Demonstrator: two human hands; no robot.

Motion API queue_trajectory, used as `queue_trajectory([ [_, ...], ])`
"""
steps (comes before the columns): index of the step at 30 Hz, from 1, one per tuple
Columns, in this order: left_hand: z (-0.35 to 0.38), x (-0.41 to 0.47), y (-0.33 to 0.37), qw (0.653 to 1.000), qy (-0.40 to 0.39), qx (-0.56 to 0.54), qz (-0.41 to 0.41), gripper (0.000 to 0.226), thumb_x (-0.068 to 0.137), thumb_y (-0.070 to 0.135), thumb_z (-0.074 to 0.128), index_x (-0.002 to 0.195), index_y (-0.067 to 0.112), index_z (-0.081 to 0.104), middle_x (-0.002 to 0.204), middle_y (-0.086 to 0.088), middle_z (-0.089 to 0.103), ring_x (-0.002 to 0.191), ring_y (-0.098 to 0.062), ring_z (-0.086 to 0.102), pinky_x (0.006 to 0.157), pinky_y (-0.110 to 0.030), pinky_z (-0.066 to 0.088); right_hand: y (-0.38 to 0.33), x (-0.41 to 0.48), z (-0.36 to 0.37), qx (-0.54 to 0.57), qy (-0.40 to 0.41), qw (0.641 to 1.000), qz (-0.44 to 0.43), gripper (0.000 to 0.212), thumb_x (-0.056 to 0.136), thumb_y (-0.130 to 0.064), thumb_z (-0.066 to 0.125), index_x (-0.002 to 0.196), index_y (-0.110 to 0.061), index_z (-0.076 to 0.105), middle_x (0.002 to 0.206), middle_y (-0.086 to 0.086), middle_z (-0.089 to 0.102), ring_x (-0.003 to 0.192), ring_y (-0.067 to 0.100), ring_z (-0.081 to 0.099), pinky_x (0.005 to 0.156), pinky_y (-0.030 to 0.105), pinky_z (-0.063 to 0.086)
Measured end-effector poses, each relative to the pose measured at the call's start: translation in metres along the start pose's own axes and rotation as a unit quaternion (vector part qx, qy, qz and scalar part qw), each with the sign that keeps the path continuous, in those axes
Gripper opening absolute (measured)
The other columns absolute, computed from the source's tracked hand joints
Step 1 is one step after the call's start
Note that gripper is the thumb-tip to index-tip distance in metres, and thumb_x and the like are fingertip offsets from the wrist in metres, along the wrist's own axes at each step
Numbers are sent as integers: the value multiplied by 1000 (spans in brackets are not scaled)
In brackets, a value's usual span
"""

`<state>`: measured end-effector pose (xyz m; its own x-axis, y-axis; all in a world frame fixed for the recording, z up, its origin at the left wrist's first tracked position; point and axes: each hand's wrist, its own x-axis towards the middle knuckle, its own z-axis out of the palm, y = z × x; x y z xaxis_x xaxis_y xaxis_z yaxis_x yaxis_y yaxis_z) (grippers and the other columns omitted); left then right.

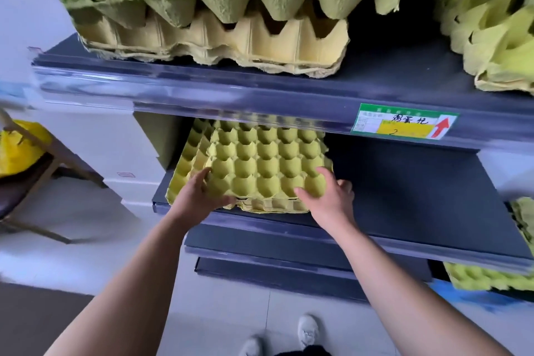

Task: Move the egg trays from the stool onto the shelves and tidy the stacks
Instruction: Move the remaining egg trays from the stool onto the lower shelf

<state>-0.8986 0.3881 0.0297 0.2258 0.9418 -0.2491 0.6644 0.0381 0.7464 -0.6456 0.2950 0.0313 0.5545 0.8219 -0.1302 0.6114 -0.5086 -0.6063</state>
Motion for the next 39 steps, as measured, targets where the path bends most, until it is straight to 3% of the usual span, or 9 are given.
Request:
queue_trajectory([
  [6, -2, 4, -6, 999, -25, 25, 4, 106, 65, 46, 84, 150, 16, 27, 141, -6, 44, 121, -24, 49, 103, -38, 42, -5, -6, -4, -32, -10, 999, 3, 69, 81, -62, 57, 140, -38, 31, 127, 13, 34, 117, 32, 35, 103, 41, 34],
  [10, -3, -3, 9, 987, 49, 132, 75, 94, 71, 54, 77, 146, 13, 36, 146, -9, 41, 128, -33, 43, 106, -45, 37, -5, -18, -13, -50, 31, 997, -44, 66, 84, -57, 56, 141, -30, 38, 139, 15, 30, 125, 34, 32, 105, 41, 33],
  [14, 12, -22, 43, 964, 97, 185, 165, 66, 83, 42, 69, 138, 12, 49, 140, -11, 50, 123, -36, 46, 103, -44, 38, 9, -34, -31, -72, 73, 990, -98, 54, 88, -41, 60, 136, -18, 50, 143, 14, 40, 128, 31, 36, 107, 38, 32],
  [20, 78, -65, 99, 938, 41, 201, 278, 51, 80, 42, 57, 120, 12, 66, 120, -9, 66, 104, -37, 60, 86, -44, 50, 64, -68, -84, -125, 152, 969, -151, 38, 81, -19, 70, 115, -3, 65, 120, 14, 62, 109, 35, 57, 95, 39, 44],
  [26, 182, -115, 156, 911, -35, 196, 361, 44, 80, 40, 55, 111, 11, 70, 109, -6, 70, 93, -33, 65, 82, -41, 54, 159, -110, -162, -139, 189, 966, -106, 29, 79, -18, 68, 102, -1, 66, 99, 12, 68, 86, 34, 63, 78, 37, 54],
  [31, 286, -167, 215, 894, -73, 195, 395, 33, 77, 34, 60, 100, 14, 72, 97, -4, 72, 79, -34, 65, 73, -38, 50, 262, -150, -232, -140, 204, 968, -40, 27, 81, -22, 60, 100, -4, 66, 93, 9, 68, 85, 32, 62, 75, 37, 53],
  [39, 435, -226, 305, 866, -156, 178, 440, 34, 78, 36, 58, 104, 19, 71, 96, 0, 72, 89, -29, 64, 76, -36, 49, 406, -191, -316, -152, 233, 958, 64, 27, 74, -15, 73, 98, -3, 68, 91, 11, 69, 82, 33, 65, 73, 38, 54],
])
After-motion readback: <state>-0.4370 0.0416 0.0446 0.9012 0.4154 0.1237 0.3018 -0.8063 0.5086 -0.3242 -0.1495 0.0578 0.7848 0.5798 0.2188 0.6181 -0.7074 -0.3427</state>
